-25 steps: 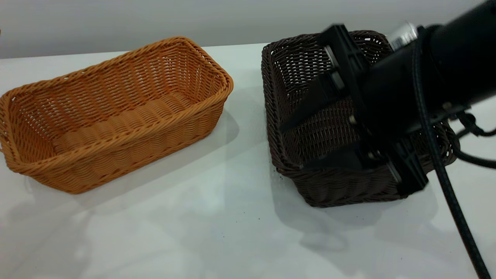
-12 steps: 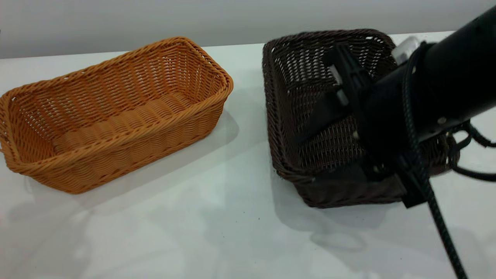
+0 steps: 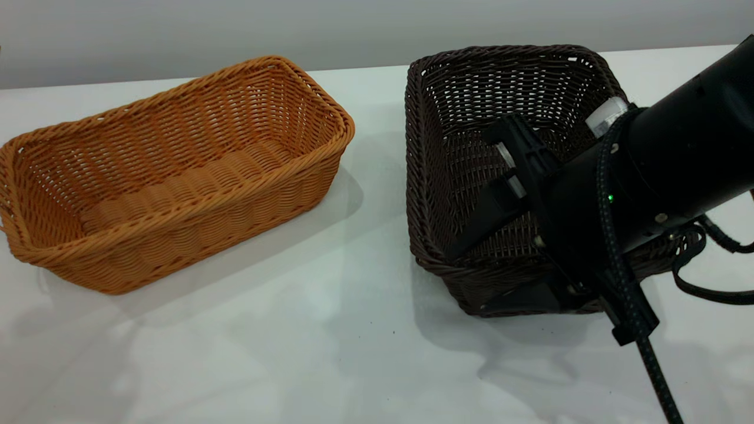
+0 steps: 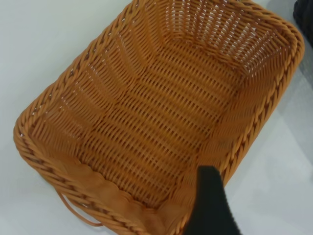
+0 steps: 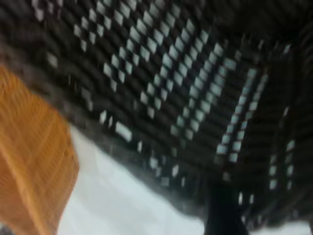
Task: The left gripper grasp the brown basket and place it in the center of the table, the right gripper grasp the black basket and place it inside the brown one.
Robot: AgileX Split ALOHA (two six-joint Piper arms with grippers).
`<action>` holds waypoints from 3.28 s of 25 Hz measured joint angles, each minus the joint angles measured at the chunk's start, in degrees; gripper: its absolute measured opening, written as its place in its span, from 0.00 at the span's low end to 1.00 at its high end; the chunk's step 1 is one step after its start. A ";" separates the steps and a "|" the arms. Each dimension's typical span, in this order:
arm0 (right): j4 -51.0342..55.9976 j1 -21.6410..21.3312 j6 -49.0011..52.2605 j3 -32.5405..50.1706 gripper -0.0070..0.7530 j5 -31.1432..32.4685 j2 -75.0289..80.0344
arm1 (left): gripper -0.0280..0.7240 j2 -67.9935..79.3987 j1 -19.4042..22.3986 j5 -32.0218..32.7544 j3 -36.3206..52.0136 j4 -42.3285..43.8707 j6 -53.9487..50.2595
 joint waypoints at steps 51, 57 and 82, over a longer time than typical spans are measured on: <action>-0.06 0.00 0.14 -0.08 0.38 -24.00 4.83 | 0.61 0.83 0.00 4.85 0.05 0.06 0.00; -0.12 -1.25 -4.82 -0.51 0.38 -26.79 1.48 | 0.61 6.10 0.00 3.85 0.05 0.06 1.64; -3.62 -21.81 -32.76 -2.40 0.33 -9.22 -4.16 | 0.61 29.60 -10.38 -5.47 -8.77 3.00 12.03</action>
